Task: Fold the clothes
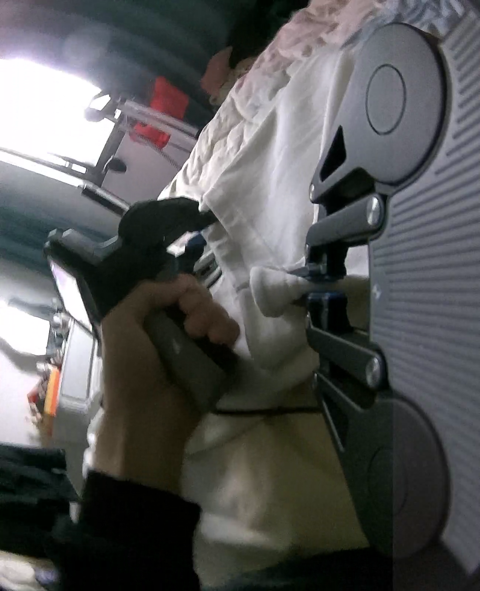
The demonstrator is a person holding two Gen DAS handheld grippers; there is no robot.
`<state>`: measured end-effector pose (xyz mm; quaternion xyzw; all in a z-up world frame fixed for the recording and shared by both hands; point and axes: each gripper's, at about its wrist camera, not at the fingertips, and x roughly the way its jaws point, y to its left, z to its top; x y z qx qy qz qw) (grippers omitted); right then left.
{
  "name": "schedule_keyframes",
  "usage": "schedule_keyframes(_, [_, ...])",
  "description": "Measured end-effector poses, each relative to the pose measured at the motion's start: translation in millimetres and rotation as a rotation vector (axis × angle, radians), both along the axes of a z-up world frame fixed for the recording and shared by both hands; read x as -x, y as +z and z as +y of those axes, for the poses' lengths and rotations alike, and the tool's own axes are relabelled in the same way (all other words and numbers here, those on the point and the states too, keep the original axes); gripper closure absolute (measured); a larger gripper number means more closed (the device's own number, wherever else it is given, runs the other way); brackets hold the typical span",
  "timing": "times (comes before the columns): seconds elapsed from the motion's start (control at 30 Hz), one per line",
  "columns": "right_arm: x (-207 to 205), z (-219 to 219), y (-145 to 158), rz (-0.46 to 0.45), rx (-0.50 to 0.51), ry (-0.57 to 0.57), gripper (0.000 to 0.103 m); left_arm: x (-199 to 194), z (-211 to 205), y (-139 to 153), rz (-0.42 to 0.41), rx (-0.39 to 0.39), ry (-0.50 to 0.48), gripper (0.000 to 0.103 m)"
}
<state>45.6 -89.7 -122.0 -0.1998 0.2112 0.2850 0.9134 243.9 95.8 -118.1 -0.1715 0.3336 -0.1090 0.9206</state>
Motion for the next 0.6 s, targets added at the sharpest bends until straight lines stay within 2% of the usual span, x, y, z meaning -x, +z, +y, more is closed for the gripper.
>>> schedule_keyframes(0.07, [-7, -5, 5, 0.045, -0.056, -0.03, 0.088, 10, 0, 7, -0.022, -0.033, 0.016, 0.072])
schedule_keyframes(0.13, [-11, -15, 12, 0.097, -0.126, -0.063, 0.075, 21, -1, 13, -0.044, -0.066, 0.031, 0.044])
schedule_keyframes(0.2, [-11, -24, 20, 0.125, -0.191, -0.094, 0.041, 31, -1, 20, -0.066, -0.099, 0.047, 0.041])
schedule_keyframes(0.27, [-7, -34, 28, 0.119, -0.256, -0.136, 0.027, 49, -4, 29, -0.096, -0.132, 0.055, 0.036])
schedule_keyframes(0.33, [-4, -46, 37, 0.122, -0.315, -0.186, 0.026, 73, -8, 40, -0.132, -0.165, 0.057, 0.02])
schedule_keyframes(0.43, [1, -63, 48, 0.112, -0.386, -0.259, 0.026, 109, -14, 56, -0.187, -0.215, 0.06, 0.01])
schedule_keyframes(0.5, [4, -73, 53, 0.094, -0.409, -0.308, 0.026, 133, -18, 67, -0.224, -0.248, 0.062, 0.003])
schedule_keyframes(0.6, [11, -86, 58, 0.081, -0.426, -0.38, 0.026, 169, -24, 82, -0.276, -0.296, 0.063, 0.002])
